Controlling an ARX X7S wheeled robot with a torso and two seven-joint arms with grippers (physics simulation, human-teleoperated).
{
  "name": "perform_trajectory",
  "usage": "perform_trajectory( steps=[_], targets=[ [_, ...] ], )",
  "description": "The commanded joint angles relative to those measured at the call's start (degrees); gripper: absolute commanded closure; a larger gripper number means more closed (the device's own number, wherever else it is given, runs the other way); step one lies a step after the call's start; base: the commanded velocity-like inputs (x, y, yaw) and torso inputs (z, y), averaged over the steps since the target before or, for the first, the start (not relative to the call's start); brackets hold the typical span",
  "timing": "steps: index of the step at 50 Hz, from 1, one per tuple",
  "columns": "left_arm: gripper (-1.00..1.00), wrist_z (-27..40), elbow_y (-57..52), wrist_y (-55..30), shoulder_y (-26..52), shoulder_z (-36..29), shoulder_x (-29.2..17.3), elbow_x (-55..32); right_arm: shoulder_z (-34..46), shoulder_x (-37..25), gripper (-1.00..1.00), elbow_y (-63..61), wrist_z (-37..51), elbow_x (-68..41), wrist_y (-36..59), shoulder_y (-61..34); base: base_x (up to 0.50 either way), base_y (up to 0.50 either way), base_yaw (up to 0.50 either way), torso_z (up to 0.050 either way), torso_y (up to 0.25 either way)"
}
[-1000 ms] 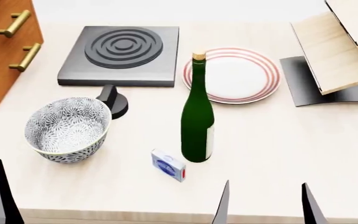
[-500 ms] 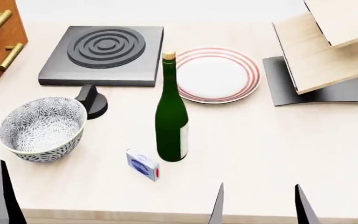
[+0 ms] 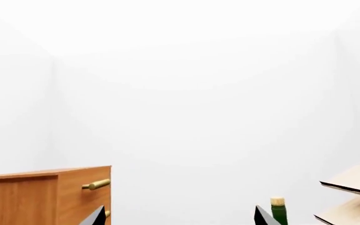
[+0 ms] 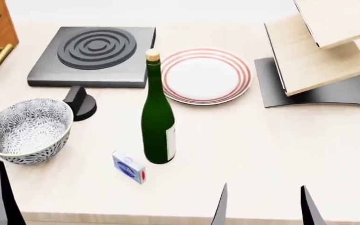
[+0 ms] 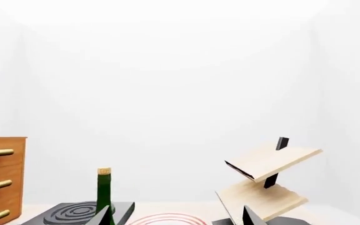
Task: Pick up the akita bowl and put it on the plate.
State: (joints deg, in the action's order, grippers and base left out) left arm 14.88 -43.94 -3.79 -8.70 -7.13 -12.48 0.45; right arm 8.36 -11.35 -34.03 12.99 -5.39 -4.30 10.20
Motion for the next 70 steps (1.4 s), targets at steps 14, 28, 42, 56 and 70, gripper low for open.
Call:
perform_trajectory(
  steps=[14, 28, 42, 56, 70],
  targets=[
    [-1.0, 1.2, -0.4, 1.0, -0.4, -0.2, -0.8, -0.4, 0.8, -1.0, -1.0, -0.6, 0.9, 0.3, -2.6, 0.7, 0.13, 0.0, 0.0, 0.0, 0.0],
    [-1.0, 1.6, -1.4, 0.5, -0.4, -0.7, -1.3, -0.2, 0.9, -1.7, -1.0, -1.8, 1.3, -0.4, -2.0, 0.8, 0.13, 0.0, 0.0, 0.0, 0.0],
    [-1.0, 2.1, -1.2, 0.7, -0.4, -0.8, -1.8, -0.6, 1.6, -2.1, -1.0, -1.4, 1.6, -0.3, -2.2, 0.4, 0.13, 0.0, 0.0, 0.0, 0.0],
    [-1.0, 2.5, -0.8, 0.8, -0.3, -1.1, -2.1, -0.8, 2.1, -2.5, -1.0, -0.8, 2.0, -0.2, -2.3, 0.2, 0.17, 0.0, 0.0, 0.0, 0.0],
    [-1.0, 3.1, -0.5, 1.2, -0.3, -1.4, -2.5, -0.9, 2.7, -2.9, -1.0, -0.7, 2.3, -0.1, -2.7, 0.3, 0.18, -0.06, 0.0, 0.0, 0.0]
  ],
)
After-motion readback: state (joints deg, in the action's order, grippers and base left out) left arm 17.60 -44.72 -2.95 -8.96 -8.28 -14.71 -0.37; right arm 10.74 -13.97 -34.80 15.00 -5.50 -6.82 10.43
